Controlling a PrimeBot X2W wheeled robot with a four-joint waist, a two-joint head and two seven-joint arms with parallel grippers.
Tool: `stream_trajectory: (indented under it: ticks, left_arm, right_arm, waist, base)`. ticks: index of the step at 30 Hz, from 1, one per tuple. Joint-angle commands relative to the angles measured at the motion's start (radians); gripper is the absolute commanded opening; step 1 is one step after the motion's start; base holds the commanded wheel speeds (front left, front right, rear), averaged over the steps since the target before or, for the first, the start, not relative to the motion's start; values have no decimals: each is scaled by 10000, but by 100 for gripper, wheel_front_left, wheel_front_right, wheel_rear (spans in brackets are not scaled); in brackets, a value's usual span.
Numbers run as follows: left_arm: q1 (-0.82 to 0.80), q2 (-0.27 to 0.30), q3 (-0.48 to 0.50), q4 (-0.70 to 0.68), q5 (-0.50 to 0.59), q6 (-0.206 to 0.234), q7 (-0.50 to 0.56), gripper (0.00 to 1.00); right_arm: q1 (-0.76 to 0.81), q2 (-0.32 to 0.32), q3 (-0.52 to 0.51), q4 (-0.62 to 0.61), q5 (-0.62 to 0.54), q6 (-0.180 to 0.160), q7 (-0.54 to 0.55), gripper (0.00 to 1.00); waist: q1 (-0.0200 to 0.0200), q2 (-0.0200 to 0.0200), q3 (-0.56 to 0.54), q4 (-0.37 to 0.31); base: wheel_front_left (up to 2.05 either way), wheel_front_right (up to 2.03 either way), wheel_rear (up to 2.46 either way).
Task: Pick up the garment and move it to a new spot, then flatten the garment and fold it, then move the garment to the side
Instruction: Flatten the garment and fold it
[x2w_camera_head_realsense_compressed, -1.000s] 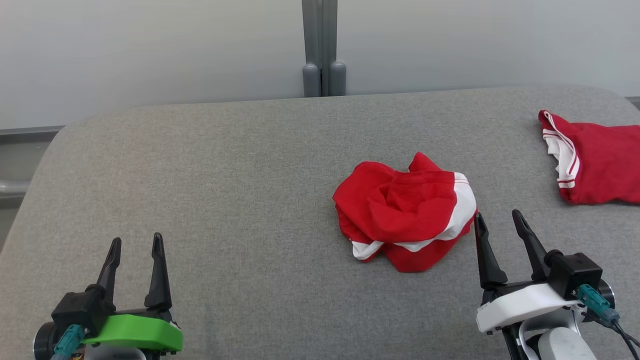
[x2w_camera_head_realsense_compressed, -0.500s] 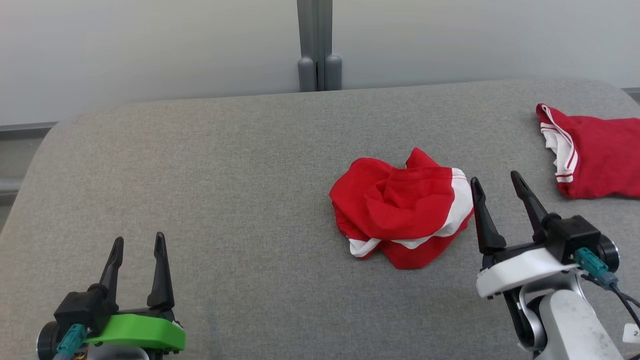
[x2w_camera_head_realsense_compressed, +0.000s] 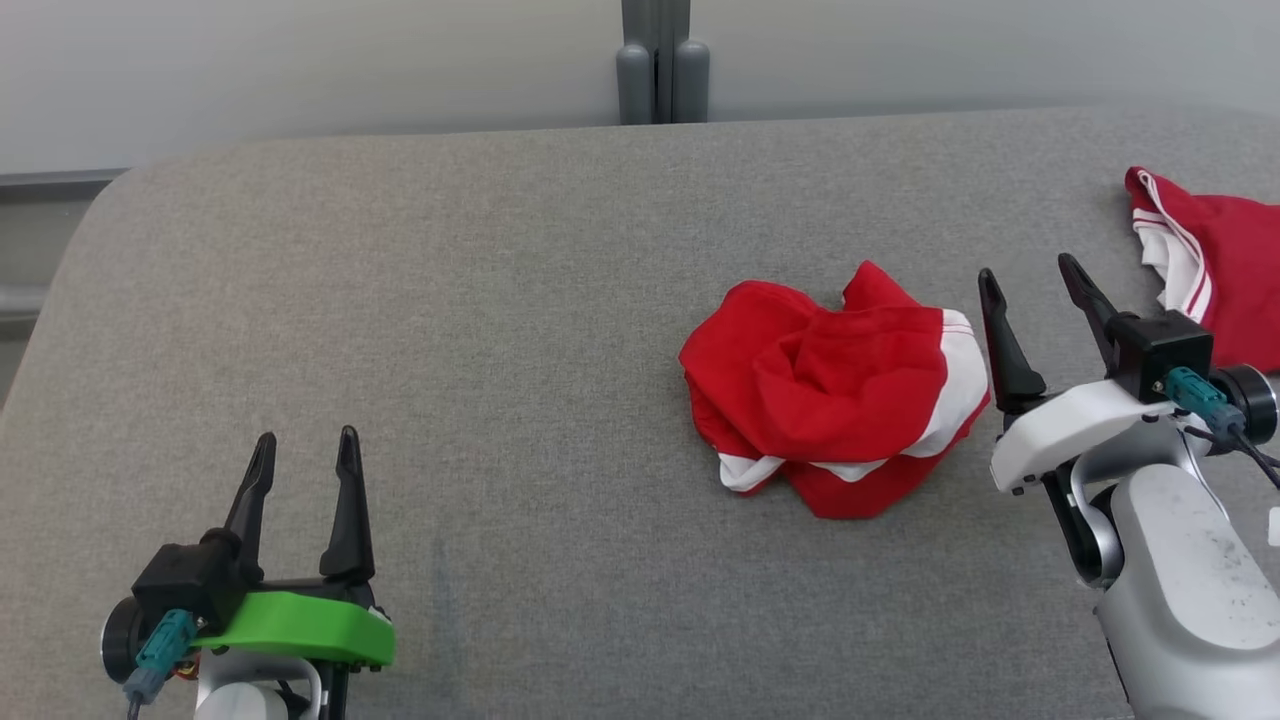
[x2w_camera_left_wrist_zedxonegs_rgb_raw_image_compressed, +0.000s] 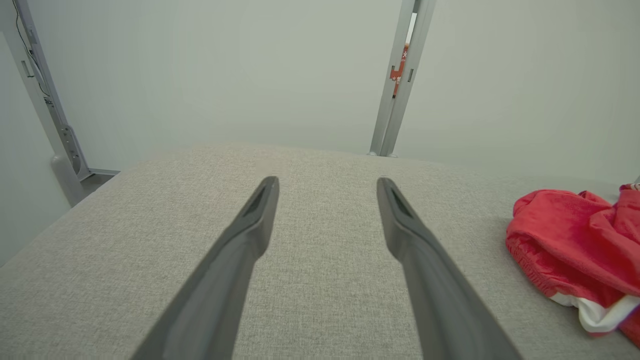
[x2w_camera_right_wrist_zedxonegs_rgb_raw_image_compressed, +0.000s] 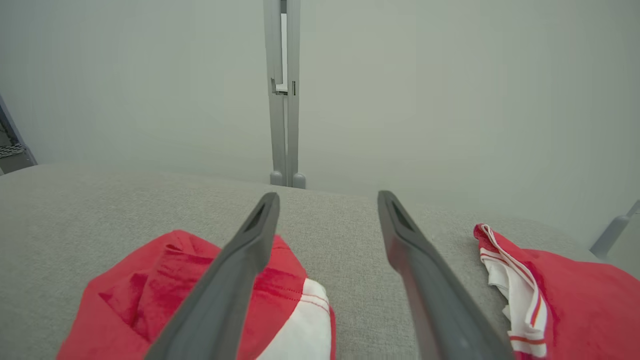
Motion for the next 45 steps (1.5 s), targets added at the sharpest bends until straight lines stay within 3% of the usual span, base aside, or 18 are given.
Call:
stream_trajectory:
  ticks: [1,17,18,20,21,28,37,45]
  left_arm:
    - [-215,-29,-43,10,-72,-28,-26,100]
    - [-809,75,-583,125,-309,-31,-26,100]
    - [-827,72,-587,144,-319,-31,-26,100]
    - [-841,63,-591,163,-340,-31,-26,100]
    - [-834,59,-583,169,-333,-31,-26,100]
    - [-558,28,-379,230,-219,-31,-26,100]
    - [-308,-21,-360,247,-140,-32,-25,100]
    - [-280,-54,-711,384,-184,-32,-26,100]
  right_arm:
    - [-207,-85,-3,330,26,-17,-58,100]
    - [-1484,11,513,4016,800,-17,-362,100]
    - [-1497,21,576,4143,854,-17,-387,64]
    - [-1494,18,670,4288,954,-17,-484,7]
    - [-1472,17,714,4340,1007,-17,-511,0]
    - [-1212,-2,727,3882,1181,-17,-686,0]
    - [495,92,-43,1145,1209,-17,-677,0]
    - [2366,496,-1017,94,1379,-17,-679,0]
  waist:
    - [0,0,267,184]
    - [0,0,1027,653]
    - [0,0,1030,663]
    - [0,0,1026,670]
    - [0,0,1016,664]
    - [0,0,703,318]
    - [0,0,332,-430]
    - [0,0,247,-786]
  base:
    - [0,0,0]
    - [0,0,0]
    - [0,0,0]
    - [0,0,0]
    - [0,0,0]
    - [0,0,0]
    - [0,0,0]
    - [0,0,0]
